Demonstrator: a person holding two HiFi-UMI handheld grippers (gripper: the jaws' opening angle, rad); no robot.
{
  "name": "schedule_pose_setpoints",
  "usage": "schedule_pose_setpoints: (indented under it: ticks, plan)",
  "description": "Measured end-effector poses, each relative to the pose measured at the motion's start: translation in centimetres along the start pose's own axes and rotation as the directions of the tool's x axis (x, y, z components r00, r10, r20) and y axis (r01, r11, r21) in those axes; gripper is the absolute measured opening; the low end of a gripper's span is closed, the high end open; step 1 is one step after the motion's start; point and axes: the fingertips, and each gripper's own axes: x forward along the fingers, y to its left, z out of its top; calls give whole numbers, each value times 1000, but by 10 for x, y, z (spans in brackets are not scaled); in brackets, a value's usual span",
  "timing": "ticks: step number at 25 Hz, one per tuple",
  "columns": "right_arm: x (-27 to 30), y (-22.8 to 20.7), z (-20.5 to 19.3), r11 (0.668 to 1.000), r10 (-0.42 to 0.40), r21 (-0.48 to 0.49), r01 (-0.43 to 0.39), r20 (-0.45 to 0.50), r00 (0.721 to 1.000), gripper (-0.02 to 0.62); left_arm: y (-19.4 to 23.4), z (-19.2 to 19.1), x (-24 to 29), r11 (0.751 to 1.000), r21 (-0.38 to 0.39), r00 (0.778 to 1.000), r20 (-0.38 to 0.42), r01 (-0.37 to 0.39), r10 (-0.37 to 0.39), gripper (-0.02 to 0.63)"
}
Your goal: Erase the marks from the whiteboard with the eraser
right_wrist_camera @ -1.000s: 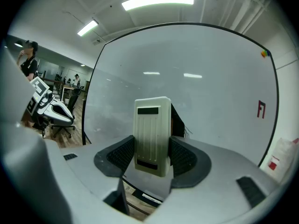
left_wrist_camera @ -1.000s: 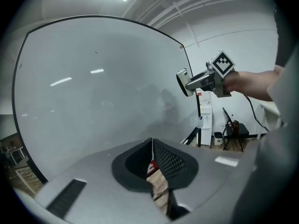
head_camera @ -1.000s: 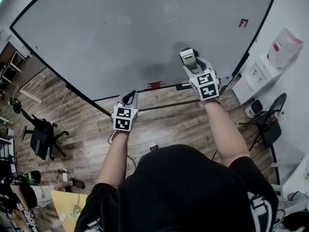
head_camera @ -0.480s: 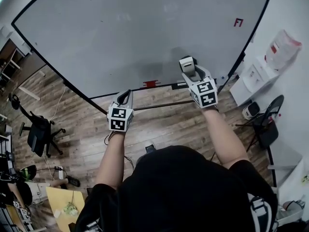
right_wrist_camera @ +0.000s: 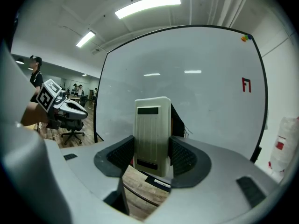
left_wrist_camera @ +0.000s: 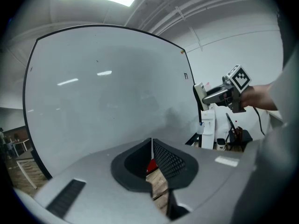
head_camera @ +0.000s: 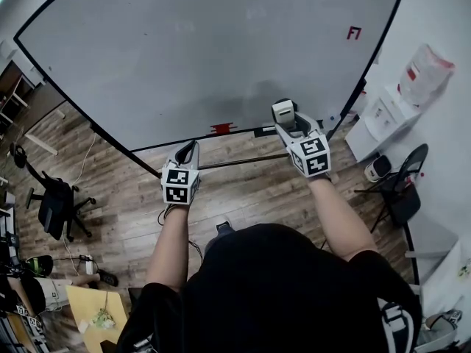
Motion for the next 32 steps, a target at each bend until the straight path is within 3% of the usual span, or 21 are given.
schedule_pose_setpoints:
  ticks: [32]
  plan:
    - [-6,-5,-35,998,35,47,-31,-77,996,230,-6,-12,9,1000,-1,999,-36,17,-17,12]
